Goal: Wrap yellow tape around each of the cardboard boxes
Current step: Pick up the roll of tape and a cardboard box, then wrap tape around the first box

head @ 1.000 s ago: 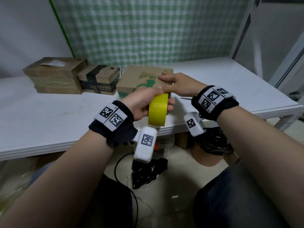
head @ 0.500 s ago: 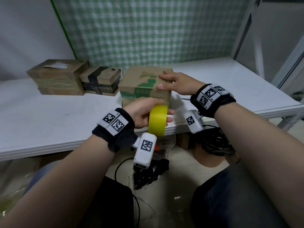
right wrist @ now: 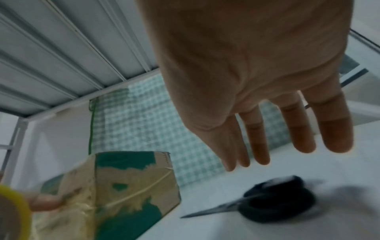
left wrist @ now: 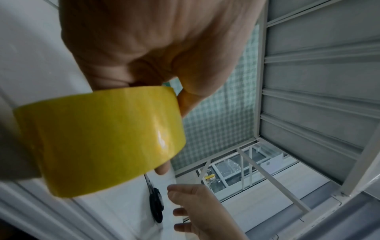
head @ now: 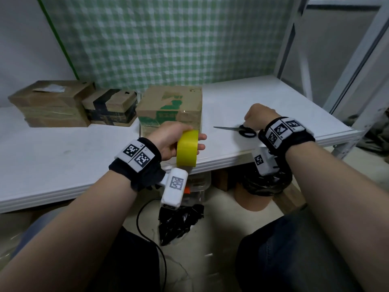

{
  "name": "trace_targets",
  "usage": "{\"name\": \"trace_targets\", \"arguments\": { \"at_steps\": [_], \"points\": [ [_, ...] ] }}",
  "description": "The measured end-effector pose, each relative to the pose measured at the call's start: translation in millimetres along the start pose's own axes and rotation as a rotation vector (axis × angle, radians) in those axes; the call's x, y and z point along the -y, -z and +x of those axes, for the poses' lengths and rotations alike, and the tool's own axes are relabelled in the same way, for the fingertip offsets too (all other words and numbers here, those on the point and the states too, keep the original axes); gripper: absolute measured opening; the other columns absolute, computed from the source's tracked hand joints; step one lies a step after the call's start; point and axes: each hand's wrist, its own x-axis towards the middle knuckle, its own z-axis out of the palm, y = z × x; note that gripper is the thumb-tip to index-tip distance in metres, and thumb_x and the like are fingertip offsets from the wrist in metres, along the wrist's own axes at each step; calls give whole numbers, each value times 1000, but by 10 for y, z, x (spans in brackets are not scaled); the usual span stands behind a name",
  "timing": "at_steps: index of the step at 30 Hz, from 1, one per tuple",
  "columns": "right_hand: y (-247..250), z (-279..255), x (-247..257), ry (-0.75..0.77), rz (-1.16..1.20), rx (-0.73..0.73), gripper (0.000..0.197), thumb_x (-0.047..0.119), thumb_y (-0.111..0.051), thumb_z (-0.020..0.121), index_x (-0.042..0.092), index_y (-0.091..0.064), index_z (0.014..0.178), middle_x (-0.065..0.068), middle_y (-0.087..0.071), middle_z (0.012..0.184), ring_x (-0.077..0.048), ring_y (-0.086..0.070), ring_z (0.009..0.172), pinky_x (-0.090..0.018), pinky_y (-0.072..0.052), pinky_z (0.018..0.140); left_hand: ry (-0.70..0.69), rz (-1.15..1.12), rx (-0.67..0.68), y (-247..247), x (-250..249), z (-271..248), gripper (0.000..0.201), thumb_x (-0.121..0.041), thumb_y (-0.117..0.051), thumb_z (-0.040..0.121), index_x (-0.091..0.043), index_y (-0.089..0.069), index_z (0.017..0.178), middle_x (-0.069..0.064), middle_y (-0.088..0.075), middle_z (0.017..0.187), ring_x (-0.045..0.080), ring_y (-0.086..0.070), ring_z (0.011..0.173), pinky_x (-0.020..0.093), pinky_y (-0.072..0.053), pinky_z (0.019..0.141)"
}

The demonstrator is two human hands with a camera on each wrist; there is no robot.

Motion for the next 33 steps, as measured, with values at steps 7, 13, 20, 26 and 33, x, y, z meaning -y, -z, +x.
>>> {"name": "trace_targets", "arguments": {
  "at_steps": [7,13,20,26,33],
  "points": [
    [-126,-94,-117,39,-184,38,30,34,-67,94,5,-65,95,-9,-56,86,-30,-52,81,-37,-40,92,-22,-11,-34,-16,33,0,36,-22,-42,109,0,-47,137,11,-79,98,26,-76,69,36,-61,56],
    [-102,-196,-37,72,-57,24,35,34,-80,77,5,-61,73,-6,-58,66,-26,-56,63,-27,-42,55,-39,-5,-46,-4,44,-36,37,-23,-43,109,4,-50,134,10,-79,93,24,-75,65,34,-62,55],
    [-11,-320,86,174,990,337,19,17,-77,88,0,-72,95,-12,-76,94,-12,-42,50,-25,-43,48,-71,7,-60,8,53,-51,35,-20,-49,107,7,-55,129,13,-78,92,23,-73,61,33,-61,57],
    [57,-313,71,434,774,568,46,32,-84,76,4,-67,107,-1,-71,92,-10,-47,73,-24,-36,63,-86,13,-65,28,53,-61,32,-20,-52,106,7,-59,121,16,-78,94,24,-73,62,33,-62,58],
    [-20,-189,-187,344,412,616,70,62,-81,50,20,-71,106,5,-68,94,-13,-49,81,-25,-38,67,-84,25,-84,53,47,-63,24,-20,-50,107,3,-60,111,16,-78,96,24,-72,63,34,-61,61]
  ]
}}
